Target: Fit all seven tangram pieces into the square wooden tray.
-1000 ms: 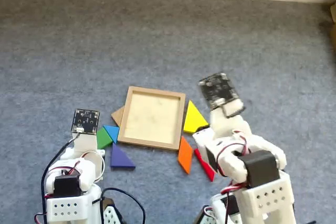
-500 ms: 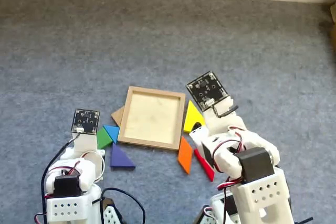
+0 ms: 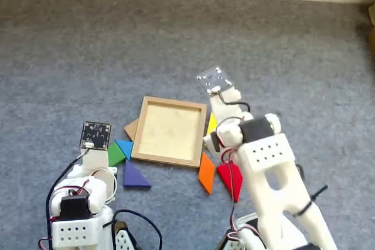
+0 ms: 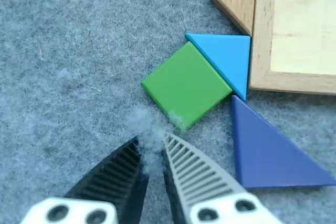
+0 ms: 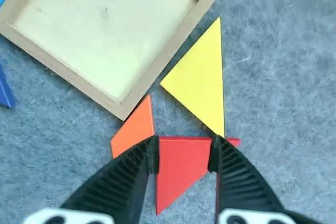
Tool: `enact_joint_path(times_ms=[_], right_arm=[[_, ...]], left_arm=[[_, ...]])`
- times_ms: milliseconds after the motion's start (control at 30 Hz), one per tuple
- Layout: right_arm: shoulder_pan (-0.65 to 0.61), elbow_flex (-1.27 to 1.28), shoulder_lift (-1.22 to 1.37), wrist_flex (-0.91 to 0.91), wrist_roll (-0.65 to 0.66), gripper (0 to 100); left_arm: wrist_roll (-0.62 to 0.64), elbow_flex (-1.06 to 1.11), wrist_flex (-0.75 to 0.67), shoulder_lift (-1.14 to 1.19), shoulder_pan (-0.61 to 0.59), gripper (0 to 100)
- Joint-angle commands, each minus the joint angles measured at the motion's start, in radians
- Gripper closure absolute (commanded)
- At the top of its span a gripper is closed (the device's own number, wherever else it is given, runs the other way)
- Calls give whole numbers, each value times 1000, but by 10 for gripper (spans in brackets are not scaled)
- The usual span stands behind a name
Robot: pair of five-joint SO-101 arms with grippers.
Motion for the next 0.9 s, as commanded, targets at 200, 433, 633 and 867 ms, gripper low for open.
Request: enact_joint_path(times_ms=[200,433,633,867], right_arm=[[-51,-64,105,-74,-14,768],[-71,-51,245,-189,-15,720],[-71,-51,335,-260,-15,720],[-71,-58,349,-240,-15,720]], left_arm=[[5,21,6,-27,-8,995],[5,21,6,-27,-8,995],[5,21,6,-27,-8,995],[5,21,6,-27,-8,995]])
